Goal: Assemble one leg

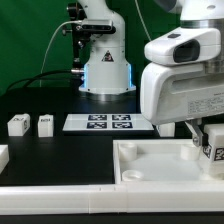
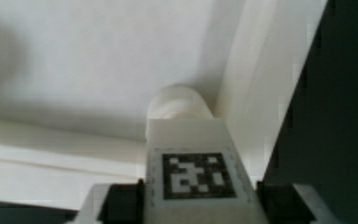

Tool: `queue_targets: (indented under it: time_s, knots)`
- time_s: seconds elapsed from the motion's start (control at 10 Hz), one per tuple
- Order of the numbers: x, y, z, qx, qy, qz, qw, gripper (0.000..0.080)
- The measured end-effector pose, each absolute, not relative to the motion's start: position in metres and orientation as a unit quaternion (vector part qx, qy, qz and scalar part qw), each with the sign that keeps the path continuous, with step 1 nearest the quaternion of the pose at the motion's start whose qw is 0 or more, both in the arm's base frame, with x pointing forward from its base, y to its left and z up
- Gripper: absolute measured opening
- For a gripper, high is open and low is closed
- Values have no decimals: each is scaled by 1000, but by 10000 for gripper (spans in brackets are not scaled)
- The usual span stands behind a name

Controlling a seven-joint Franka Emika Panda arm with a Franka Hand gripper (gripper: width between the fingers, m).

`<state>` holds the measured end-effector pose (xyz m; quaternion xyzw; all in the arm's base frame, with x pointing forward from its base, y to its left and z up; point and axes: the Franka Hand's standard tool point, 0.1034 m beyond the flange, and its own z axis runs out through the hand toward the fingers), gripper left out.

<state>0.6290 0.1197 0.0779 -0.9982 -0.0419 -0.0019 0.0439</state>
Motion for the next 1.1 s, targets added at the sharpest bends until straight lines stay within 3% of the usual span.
queue_targets:
  time_s: [1.1]
  knots:
    - [625,133,76,-783,618,38,53,296]
